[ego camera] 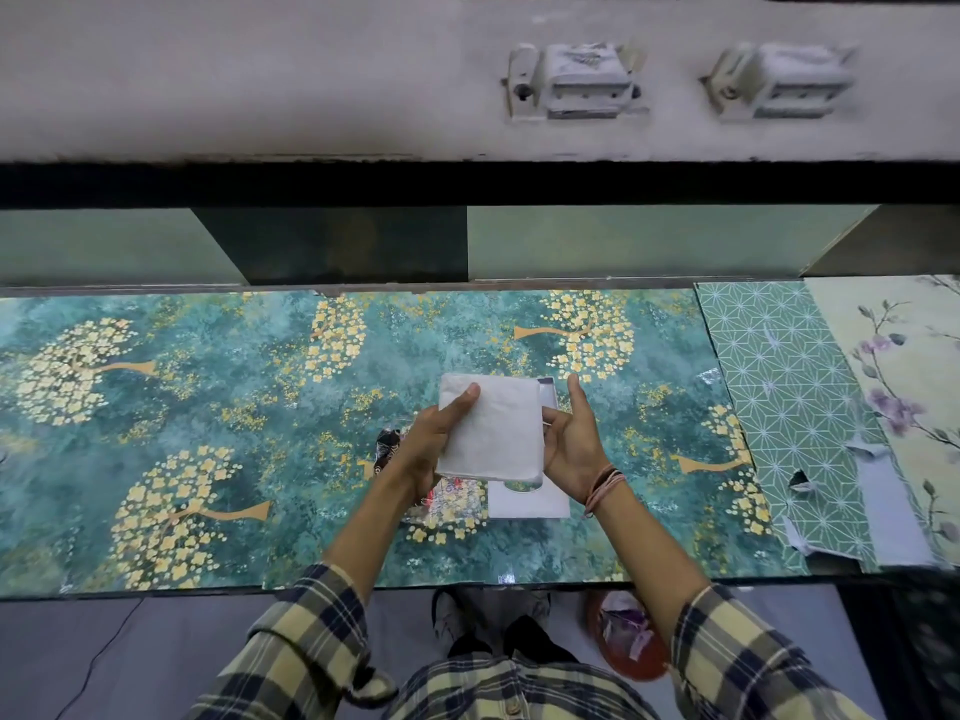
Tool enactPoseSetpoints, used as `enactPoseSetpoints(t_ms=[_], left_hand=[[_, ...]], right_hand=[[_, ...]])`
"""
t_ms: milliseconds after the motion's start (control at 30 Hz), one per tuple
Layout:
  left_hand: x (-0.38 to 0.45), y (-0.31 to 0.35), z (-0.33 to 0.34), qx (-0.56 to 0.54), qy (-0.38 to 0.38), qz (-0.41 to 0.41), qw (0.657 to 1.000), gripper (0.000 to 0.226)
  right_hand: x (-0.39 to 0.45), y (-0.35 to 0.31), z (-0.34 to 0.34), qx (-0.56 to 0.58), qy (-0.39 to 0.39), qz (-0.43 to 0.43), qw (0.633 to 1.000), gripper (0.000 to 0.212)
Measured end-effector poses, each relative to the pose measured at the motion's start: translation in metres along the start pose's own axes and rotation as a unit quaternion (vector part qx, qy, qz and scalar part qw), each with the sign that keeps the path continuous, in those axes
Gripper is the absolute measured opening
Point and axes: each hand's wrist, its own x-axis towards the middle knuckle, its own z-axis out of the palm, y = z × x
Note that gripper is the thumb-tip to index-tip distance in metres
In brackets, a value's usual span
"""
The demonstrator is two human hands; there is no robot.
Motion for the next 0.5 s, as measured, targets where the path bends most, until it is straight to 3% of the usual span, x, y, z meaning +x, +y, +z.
enactPoseSetpoints(t_ms=[200, 500], left_hand=[[0.002, -0.017, 0.011, 0.006, 0.034, 0.001, 0.999, 0.057], [-0.004, -0.025, 0.021, 0.040, 0.007, 0.032, 0.999, 0.052]], right_hand=[[-0.016, 0.007, 0.014, -0.046, -0.040, -0.006, 0.998, 0.090], [-0.021, 0.013, 0.007, -0.063, -0.054, -0.030, 0.996, 0.083]])
